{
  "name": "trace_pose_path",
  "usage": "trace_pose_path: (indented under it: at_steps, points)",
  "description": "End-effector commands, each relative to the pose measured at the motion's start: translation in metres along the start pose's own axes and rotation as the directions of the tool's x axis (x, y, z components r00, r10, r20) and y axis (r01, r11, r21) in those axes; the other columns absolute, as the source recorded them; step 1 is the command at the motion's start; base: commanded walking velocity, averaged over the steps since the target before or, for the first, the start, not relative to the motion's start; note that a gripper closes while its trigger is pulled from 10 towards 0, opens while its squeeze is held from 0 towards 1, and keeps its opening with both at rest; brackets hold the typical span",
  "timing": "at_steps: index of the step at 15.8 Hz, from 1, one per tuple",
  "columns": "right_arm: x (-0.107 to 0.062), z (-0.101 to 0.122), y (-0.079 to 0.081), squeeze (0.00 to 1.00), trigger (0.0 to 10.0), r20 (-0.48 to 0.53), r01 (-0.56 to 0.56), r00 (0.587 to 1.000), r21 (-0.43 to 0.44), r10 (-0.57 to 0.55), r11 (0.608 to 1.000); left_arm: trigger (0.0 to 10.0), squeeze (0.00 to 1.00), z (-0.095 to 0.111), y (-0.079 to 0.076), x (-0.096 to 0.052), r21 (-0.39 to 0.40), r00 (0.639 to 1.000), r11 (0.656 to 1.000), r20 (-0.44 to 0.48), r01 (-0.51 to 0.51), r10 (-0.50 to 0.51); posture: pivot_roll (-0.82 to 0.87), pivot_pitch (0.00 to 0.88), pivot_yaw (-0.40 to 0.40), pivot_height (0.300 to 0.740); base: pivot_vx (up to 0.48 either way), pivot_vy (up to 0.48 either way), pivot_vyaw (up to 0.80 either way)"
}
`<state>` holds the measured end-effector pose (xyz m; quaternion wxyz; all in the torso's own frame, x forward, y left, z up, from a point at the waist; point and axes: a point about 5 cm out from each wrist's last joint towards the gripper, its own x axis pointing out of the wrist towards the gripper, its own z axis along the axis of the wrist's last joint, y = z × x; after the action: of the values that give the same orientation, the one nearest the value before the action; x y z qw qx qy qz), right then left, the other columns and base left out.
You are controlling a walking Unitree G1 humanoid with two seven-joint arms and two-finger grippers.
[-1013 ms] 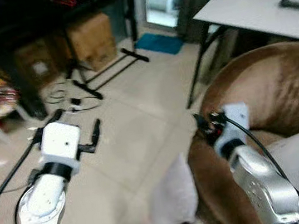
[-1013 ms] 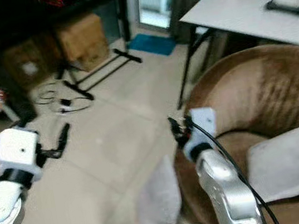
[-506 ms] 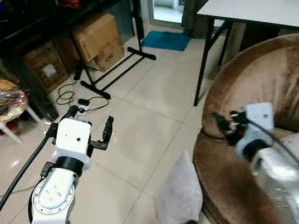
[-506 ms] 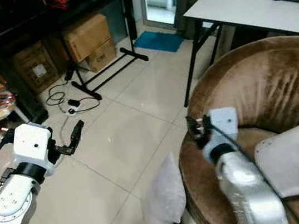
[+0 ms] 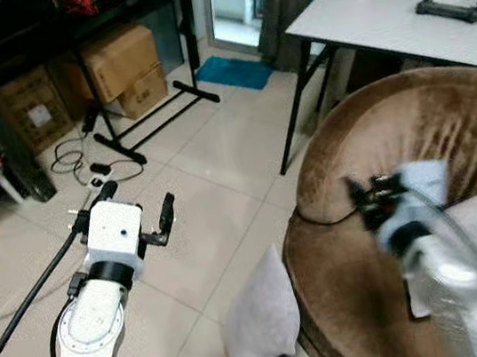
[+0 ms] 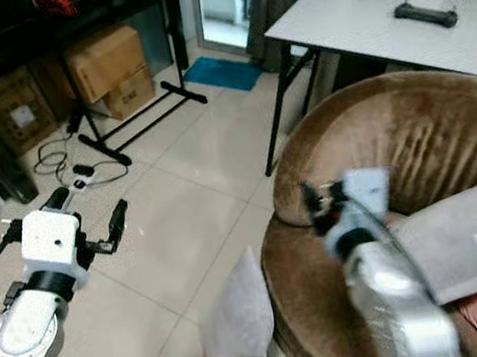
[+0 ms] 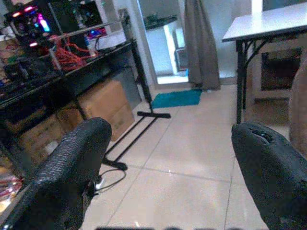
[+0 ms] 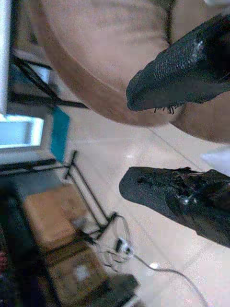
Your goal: Move the pillow to the sofa from floor
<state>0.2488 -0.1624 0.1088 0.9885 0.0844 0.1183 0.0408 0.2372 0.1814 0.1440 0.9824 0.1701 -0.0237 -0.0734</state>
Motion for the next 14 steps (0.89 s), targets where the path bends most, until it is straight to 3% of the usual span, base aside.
trace_pose_path:
  at_steps: [1, 3, 6, 10, 14]
  points:
    - [0.008, -0.006, -0.001, 0.00, 10.0, -0.023, 0.004, 1.000, -0.017, -0.004, 1.000, 10.0, 0.00, 0.005, 0.000, 0.000, 0.029, 1.000, 0.999, 0.024, 0.018, -0.019, 0.01, 0.000, -0.070, 0.740, 0.000, 0.000, 0.00]
    - [0.016, -0.007, 0.008, 0.00, 10.0, -0.031, -0.049, 0.998, -0.039, 0.048, 0.998, 10.0, 0.00, 0.007, 0.002, -0.001, 0.037, 0.999, 0.999, 0.030, 0.010, -0.012, 0.03, 0.000, -0.069, 0.740, 0.000, 0.000, 0.00]
    - [0.014, -0.011, 0.015, 0.00, 10.0, -0.014, -0.091, 0.996, -0.046, 0.090, 0.995, 10.0, 0.00, 0.003, 0.000, -0.004, 0.023, 1.000, 1.000, 0.020, -0.003, 0.002, 0.02, 0.000, -0.059, 0.725, 0.000, 0.000, 0.00]
    - [0.005, -0.012, 0.009, 0.00, 10.0, 0.030, -0.015, 0.999, -0.001, 0.015, 1.000, 10.0, 0.00, 0.002, -0.003, -0.005, 0.008, 0.999, 1.000, 0.026, -0.029, 0.029, 0.01, 0.000, -0.058, 0.681, 0.000, 0.000, 0.00]
    - [-0.001, -0.018, 0.008, 0.00, 10.0, 0.017, -0.015, 1.000, -0.009, 0.015, 1.000, 10.0, 0.00, 0.002, -0.005, -0.008, -0.008, 0.999, 0.999, 0.035, -0.035, 0.035, 0.01, 0.000, -0.061, 0.632, 0.000, 0.000, 0.00]
